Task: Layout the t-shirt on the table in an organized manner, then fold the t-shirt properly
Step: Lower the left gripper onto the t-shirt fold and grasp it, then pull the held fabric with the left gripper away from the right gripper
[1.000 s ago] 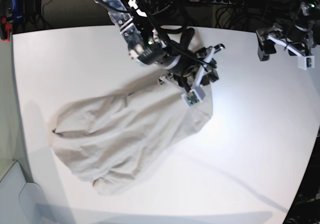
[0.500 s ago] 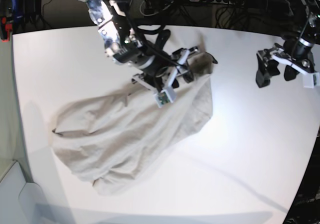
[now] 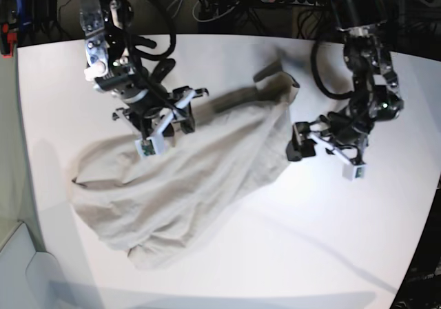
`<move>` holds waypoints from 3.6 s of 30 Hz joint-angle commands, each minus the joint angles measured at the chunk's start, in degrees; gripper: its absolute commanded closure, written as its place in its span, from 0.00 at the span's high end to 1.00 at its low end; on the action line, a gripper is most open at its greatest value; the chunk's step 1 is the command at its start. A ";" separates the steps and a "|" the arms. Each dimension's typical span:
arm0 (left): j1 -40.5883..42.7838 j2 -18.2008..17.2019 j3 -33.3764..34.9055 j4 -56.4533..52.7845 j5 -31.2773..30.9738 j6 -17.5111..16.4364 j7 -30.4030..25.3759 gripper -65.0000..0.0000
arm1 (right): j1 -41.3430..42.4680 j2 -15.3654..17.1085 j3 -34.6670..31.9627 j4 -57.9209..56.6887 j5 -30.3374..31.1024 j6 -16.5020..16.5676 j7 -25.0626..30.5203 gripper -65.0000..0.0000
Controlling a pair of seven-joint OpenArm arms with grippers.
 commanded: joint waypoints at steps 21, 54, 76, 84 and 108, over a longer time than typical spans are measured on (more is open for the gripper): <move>-11.06 3.68 7.16 -16.94 14.78 -0.38 -1.49 1.00 | 0.07 0.44 4.99 1.21 0.28 -0.05 1.24 0.40; -8.16 1.92 7.16 -19.84 15.22 -6.71 -2.63 1.00 | 0.07 0.27 4.99 1.21 0.28 -0.05 1.41 0.40; -8.16 1.39 7.52 -22.31 20.84 -2.58 -5.18 1.00 | -0.01 0.00 4.73 2.09 0.28 -0.05 1.41 0.40; -8.25 0.87 10.59 -22.13 21.28 -2.58 -5.53 1.00 | -0.01 0.00 4.73 2.09 0.28 -0.05 1.41 0.40; -8.16 1.13 10.77 -23.10 21.37 -1.87 -6.67 0.09 | -0.10 0.00 4.73 2.09 0.28 -0.05 1.06 0.40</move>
